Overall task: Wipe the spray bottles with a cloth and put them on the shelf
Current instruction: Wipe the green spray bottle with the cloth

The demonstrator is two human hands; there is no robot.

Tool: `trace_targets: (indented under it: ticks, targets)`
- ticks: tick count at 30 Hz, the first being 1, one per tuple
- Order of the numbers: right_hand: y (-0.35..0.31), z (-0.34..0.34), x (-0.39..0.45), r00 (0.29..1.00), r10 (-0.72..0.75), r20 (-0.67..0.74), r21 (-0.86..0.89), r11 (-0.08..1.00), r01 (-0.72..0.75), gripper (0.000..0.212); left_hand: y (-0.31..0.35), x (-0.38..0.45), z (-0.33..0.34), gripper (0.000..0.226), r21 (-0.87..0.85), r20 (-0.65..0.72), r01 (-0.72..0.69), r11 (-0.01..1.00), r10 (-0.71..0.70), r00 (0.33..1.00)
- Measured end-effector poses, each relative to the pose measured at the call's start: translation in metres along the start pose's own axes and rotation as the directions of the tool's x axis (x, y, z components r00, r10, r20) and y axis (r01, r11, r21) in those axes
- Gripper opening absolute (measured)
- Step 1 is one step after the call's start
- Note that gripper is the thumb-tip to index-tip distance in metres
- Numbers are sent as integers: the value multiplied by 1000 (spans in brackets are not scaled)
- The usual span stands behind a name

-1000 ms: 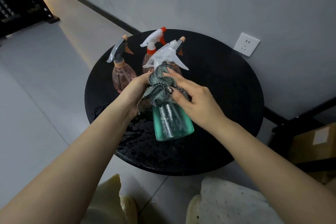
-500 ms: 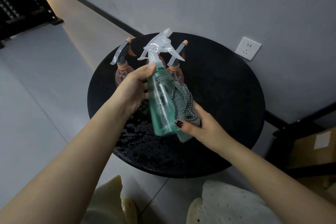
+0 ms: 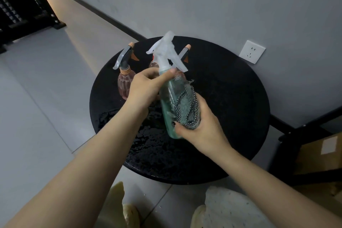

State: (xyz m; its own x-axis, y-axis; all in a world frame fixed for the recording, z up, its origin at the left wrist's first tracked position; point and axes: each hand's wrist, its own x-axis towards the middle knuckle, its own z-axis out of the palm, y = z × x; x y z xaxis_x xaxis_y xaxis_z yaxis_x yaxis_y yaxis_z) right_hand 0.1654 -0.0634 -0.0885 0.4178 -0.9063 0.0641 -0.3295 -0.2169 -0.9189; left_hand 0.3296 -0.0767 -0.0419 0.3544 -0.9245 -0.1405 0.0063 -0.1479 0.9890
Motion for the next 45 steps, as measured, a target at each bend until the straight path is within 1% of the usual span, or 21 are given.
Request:
trace_targets:
  ticks: [3, 6, 8, 10, 11, 12, 13, 14, 15, 18, 21, 23, 25, 26, 29, 31, 35, 37, 39, 42, 45]
  targets:
    - [-2, 0, -4, 998, -59, 16, -201, 978, 61, 84, -1, 1, -4, 15, -81, -37, 54, 995, -57, 998]
    - [-4, -7, -9, 963, -236, 132, -349, 898, 268, 72, 2, 5, -14, 10, -126, -15, 117, 985, -120, 993]
    - [-3, -13, -10, 879, -396, 265, -421, 773, 475, 61, 3, 7, -21, 13, -154, 15, 163, 975, -163, 987]
    - [-1, -19, -11, 742, -522, 421, -421, 611, 670, 54, 3, 9, -26, 20, -195, 35, 216, 957, -213, 976]
    - [0, -22, -10, 677, -556, 482, -405, 544, 735, 52, 3, 10, -28, 28, -213, 42, 242, 947, -238, 970]
    - [0, -25, -8, 633, -574, 520, -390, 499, 773, 50, 2, 10, -29, 34, -219, 52, 253, 942, -248, 967]
    - [0, -27, -5, 616, -579, 535, -379, 486, 787, 48, 1, 9, -30, 35, -208, 61, 251, 945, -244, 968]
    - [-2, -27, -2, 625, -575, 529, -369, 507, 779, 46, 0, 9, -29, 31, -184, 81, 244, 952, -233, 969]
    - [-4, -27, 2, 656, -562, 504, -356, 558, 750, 46, -1, 8, -28, 28, -163, 111, 248, 955, -231, 966]
    - [-10, -24, 16, 795, -471, 381, -285, 759, 586, 49, -2, 4, -23, 20, -136, 216, 258, 957, -225, 950]
    - [-14, -21, 32, 898, -353, 263, -186, 895, 406, 48, -2, 0, -15, 28, -195, 277, 269, 943, -210, 937]
    - [-18, -18, 38, 938, -280, 203, -115, 945, 307, 47, -4, -1, -11, 33, -233, 301, 257, 938, -182, 936]
    - [-20, -17, 35, 940, -268, 210, -116, 948, 296, 47, -4, 0, -11, 46, -233, 288, 230, 945, -159, 944]
    - [-20, -17, 31, 929, -282, 241, -133, 938, 319, 48, -5, 2, -13, 46, -244, 288, 225, 944, -151, 946]
    - [-20, -22, 11, 862, -358, 359, -190, 876, 443, 49, -6, 5, -20, 32, -238, 291, 230, 944, -156, 944]
    - [-16, -28, -2, 792, -417, 446, -234, 800, 553, 49, -6, 5, -23, 27, -210, 251, 232, 950, -177, 952]
    - [-2, -37, -22, 636, -501, 587, -306, 590, 747, 45, -2, 4, -21, 18, -198, 193, 196, 960, -158, 969]
    - [1, -40, -22, 608, -518, 602, -324, 537, 779, 45, -3, 3, -19, 17, -214, 201, 193, 958, -150, 968]
    - [1, -38, -15, 641, -521, 563, -331, 569, 753, 45, -4, 4, -19, 19, -200, 210, 188, 962, -145, 967]
    - [-4, -29, 2, 766, -463, 445, -292, 734, 613, 49, -8, 5, -19, 22, -187, 271, 211, 959, -156, 950]
    - [-12, -20, 20, 863, -374, 338, -220, 861, 459, 50, -8, 3, -17, 27, -259, 316, 230, 938, -143, 938]
